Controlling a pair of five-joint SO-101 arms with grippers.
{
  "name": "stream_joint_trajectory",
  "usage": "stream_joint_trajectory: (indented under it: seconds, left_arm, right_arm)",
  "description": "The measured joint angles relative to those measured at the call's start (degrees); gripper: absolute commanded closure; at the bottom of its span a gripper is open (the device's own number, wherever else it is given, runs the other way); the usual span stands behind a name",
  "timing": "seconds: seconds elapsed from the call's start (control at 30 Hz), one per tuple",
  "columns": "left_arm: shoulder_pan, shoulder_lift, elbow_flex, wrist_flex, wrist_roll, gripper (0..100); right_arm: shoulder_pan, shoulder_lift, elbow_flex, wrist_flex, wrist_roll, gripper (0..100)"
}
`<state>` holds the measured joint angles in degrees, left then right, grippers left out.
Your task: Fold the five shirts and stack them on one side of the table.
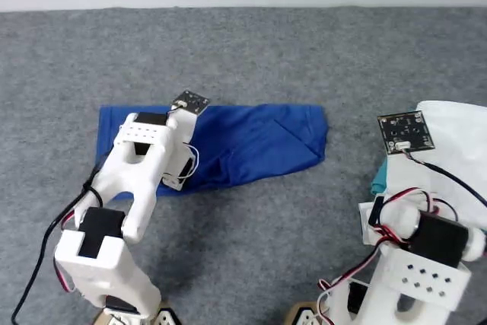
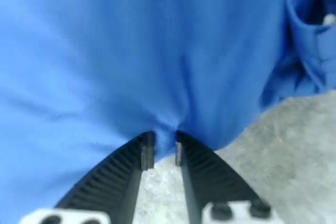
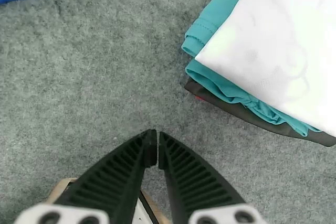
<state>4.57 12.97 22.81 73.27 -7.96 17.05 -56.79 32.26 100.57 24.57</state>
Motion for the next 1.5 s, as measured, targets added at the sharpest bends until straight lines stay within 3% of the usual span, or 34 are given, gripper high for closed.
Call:
stream_joint_trajectory:
  seconds: [0.2, 0.3, 0.4, 0.6, 0.8, 1.1, 1.23, 1.4, 1.5]
  left_arm:
    - [-6.1, -4.1, -4.1, 6.0, -0.3, 90]
    - [-10.9, -7.2, -7.0, 8.0, -0.3, 84]
    - [-16.0, -8.4, -8.5, 8.2, -0.3, 75]
    - [-23.2, -8.4, -8.9, 5.3, -0.2, 74]
    - [-25.8, 0.4, -11.3, 0.4, -2.1, 74]
    - [-27.7, 16.2, -24.5, 0.5, -4.7, 75]
    - [-27.8, 21.9, -30.4, 4.0, -5.2, 82]
    - [-27.3, 28.6, -40.6, 11.7, -8.6, 99]
    - [-26.9, 31.9, -46.2, 15.8, -10.5, 99]
  right_arm:
    - [0.0, 0.0, 0.0, 0.0, 0.0, 98.0]
    - [0.0, 0.0, 0.0, 0.0, 0.0, 98.0]
    - [0.0, 0.0, 0.0, 0.0, 0.0, 98.0]
    - [0.0, 0.0, 0.0, 0.0, 0.0, 98.0]
    - [0.0, 0.0, 0.0, 0.0, 0.0, 98.0]
    - [0.0, 0.0, 0.0, 0.0, 0.0, 98.0]
    - [0.0, 0.0, 0.0, 0.0, 0.0, 98.0]
    - [0.0, 0.0, 0.0, 0.0, 0.0, 98.0]
    - [0.0, 0.0, 0.0, 0.0, 0.0, 98.0]
